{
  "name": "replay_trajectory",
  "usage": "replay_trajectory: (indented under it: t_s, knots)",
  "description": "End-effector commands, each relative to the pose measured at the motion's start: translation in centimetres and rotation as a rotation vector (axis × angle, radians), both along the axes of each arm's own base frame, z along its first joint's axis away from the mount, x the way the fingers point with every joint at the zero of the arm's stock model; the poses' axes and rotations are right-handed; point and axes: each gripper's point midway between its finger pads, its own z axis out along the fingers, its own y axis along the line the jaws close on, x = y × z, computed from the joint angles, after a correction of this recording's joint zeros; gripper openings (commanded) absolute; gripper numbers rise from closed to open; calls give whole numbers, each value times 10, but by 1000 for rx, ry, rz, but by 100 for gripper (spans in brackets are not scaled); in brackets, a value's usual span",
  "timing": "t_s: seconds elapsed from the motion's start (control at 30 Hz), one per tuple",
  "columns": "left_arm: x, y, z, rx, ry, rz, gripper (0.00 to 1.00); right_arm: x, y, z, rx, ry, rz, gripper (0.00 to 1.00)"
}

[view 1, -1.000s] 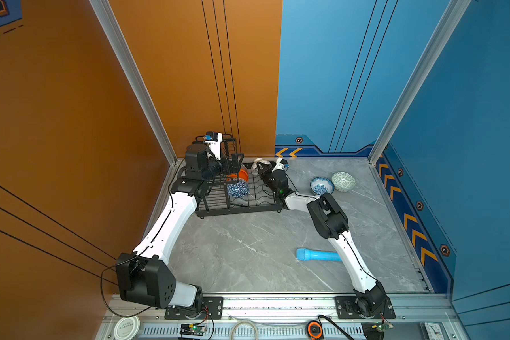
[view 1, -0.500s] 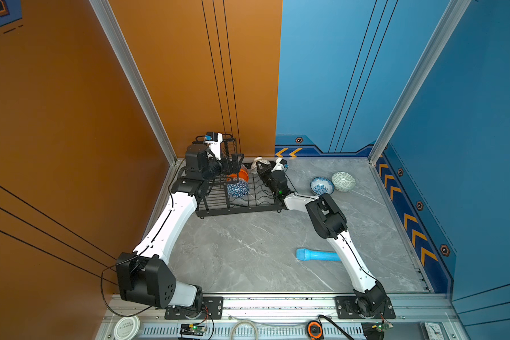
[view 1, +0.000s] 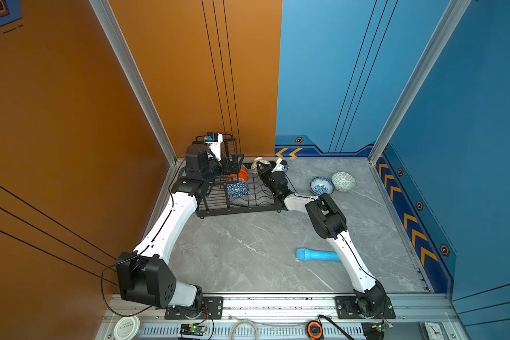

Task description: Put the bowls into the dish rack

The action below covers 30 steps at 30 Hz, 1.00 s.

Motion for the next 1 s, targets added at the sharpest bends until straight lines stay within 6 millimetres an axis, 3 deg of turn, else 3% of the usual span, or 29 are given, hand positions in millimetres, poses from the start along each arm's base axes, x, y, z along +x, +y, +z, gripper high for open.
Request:
replay_trajectory:
  t_s: [0.0,0.53,0.63,0.97]
  knots:
    - [1,-3,-5,-8,3,-16,98,-4,-4,8,35,-27,-27,0]
    - [-2,-4,-2,-9,-3,-17,98,-8,0,16,34,-32,-18,0]
    - [-2,-4,-3,-8,-2,-15,98,-11,-1,2,16,-4,-19,0]
    - [-4,-5,-2,-8,-5,-19,98,-16,-4,2,6,22,-25,0]
